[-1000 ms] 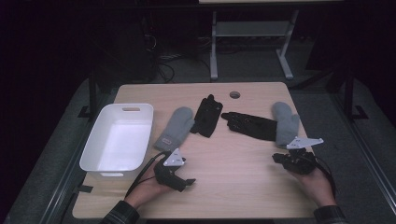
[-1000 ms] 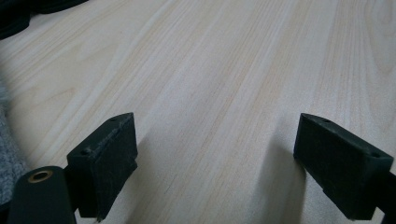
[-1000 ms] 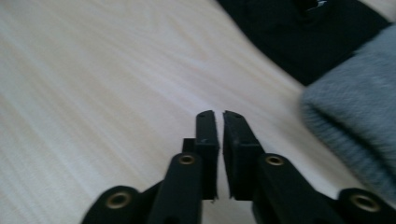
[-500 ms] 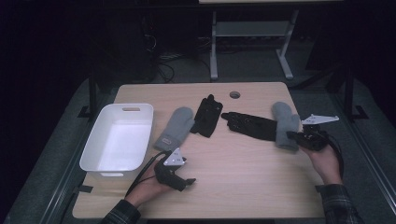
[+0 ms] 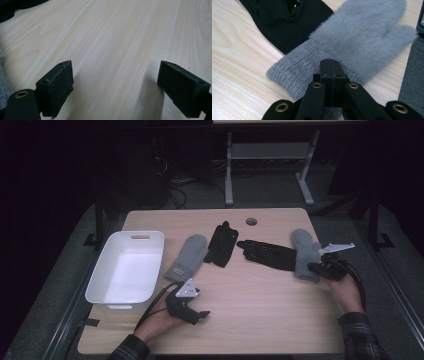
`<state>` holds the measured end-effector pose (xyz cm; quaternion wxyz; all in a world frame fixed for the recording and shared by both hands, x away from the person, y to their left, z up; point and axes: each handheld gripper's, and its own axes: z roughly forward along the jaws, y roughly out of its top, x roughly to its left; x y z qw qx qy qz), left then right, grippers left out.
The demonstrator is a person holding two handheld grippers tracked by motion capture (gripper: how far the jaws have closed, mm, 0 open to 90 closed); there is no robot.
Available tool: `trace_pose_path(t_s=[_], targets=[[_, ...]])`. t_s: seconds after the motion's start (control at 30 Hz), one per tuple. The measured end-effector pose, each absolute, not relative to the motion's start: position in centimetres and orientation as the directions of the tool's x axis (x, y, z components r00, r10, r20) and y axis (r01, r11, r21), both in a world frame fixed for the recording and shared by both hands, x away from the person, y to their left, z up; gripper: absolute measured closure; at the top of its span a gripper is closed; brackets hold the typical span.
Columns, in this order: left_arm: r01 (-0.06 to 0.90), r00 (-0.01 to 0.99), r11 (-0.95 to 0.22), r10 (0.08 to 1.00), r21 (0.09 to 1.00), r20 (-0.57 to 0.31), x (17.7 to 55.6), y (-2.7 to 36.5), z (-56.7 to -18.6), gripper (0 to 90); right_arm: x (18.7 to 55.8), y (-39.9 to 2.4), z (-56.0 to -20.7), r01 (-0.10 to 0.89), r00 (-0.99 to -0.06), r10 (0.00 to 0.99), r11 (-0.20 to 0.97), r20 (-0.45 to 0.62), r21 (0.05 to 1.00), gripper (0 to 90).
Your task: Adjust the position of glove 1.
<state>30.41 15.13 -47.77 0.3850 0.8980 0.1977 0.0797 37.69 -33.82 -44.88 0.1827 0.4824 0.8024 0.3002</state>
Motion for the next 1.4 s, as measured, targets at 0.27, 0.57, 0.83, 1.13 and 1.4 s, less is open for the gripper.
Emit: trace_pose_path(t_s=[0.27,0.57,0.83,1.13,1.4], targets=[[0.293,0.909,-0.626,0.416,0.723,-0.008,30.4,15.1,-47.8,12.3,37.0,-33.7,-44.9,0.667,-0.467,0.884,0.365,-0.016,0.649,90.0],[0.293,0.909,-0.625,0.417,0.724,-0.008,30.4,15.1,-47.8,12.3,35.3,-33.6,-44.8,0.668,-0.491,0.871,0.389,-0.018,0.634,90.0],[0.293,0.909,-0.622,0.418,0.726,-0.008,30.4,15.1,-47.8,12.3,33.7,-33.1,-44.6,0.662,-0.517,0.856,0.421,-0.029,0.62,90.0],[0.292,0.909,-0.622,0.417,0.726,-0.009,30.4,15.1,-47.8,12.3,31.2,-32.4,-44.5,0.65,-0.561,0.828,0.443,-0.003,0.618,90.0],[0.292,0.909,-0.624,0.416,0.724,-0.008,30.4,15.1,-47.8,12.4,28.8,-30.9,-44.3,0.625,-0.62,0.784,0.481,0.017,0.614,90.0]])
